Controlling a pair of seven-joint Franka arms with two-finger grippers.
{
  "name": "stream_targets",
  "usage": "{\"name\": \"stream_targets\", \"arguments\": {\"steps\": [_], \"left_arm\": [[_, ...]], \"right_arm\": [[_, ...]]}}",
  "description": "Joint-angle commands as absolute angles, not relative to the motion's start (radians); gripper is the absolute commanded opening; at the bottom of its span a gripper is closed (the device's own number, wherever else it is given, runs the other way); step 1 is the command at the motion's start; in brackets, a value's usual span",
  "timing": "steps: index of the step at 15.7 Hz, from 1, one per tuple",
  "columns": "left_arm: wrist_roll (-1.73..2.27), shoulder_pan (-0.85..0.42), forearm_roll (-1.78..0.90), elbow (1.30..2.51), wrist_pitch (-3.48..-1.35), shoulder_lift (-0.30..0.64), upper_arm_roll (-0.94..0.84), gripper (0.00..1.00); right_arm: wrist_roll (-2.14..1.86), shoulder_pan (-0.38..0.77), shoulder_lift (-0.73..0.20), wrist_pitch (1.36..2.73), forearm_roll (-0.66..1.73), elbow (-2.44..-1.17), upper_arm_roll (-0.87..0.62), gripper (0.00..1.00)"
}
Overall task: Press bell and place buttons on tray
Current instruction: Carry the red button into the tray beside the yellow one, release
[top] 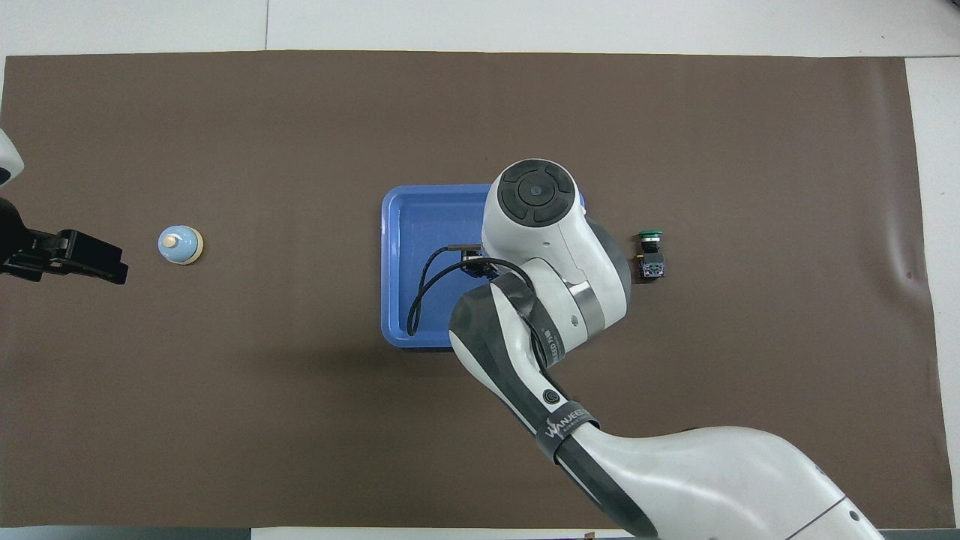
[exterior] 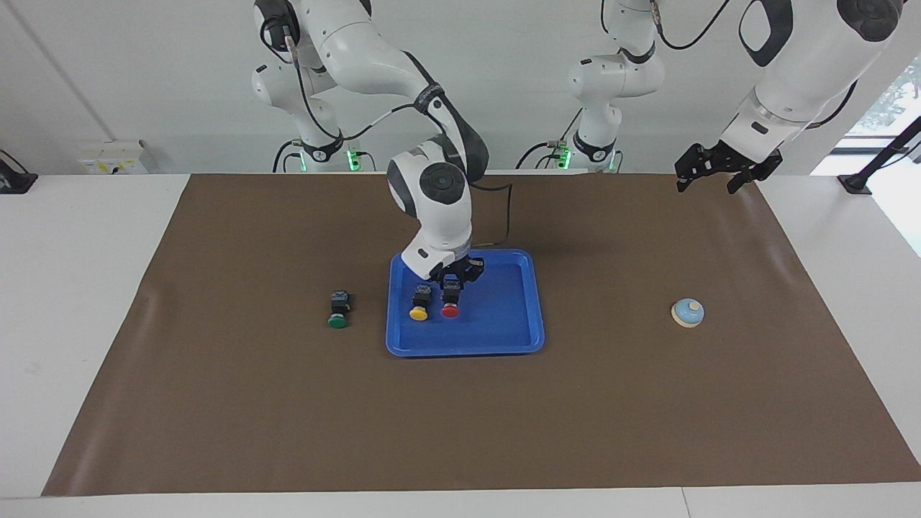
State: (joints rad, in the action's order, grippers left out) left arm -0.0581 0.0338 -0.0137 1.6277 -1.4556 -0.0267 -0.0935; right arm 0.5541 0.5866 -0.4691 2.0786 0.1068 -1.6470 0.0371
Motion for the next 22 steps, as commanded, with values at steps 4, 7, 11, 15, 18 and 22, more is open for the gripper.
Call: {"name": "stream_targets", "arguments": {"steps": [4, 7, 11, 15, 18, 22], "left_arm": [[-0.051, 0.037, -0.015, 1.651, -1.456, -0.049, -0.094, 1.0], [-0.051, 0.037, -0.015, 1.651, -1.456, -0.049, -0.092, 1.0], [-0.051, 0.037, -0.015, 1.651, -1.456, -0.049, -0.092, 1.0], [-0.051, 0.037, -0.015, 1.651, -1.456, -0.049, -0.092, 1.0], [-0.051, 0.037, -0.015, 1.651, -1.456, -0.049, -0.092, 1.0], [-0.051, 0.037, -0.015, 1.651, -1.456, -0.049, -0.092, 1.0]], "right_arm": [[0.561, 0.594, -0.482, 2.124, 0.133, -1.661, 0.038, 0.0], [0.561, 0.597, -0.485, 2.134, 0.144, -1.673, 0.038, 0.0], [0.561, 0.597, -0.479, 2.131, 0.143, -1.703, 0.038, 0.52], [0.552, 0.595, -0.476, 2.071, 0.124, -1.649, 0.04, 1.0], [0.496, 0.534, -0.424, 1.959, 0.11, -1.592, 0.066, 1.0], [0.295, 0.356, -0.356, 1.917, 0.1, -1.63, 0.072, 1.0]]}}
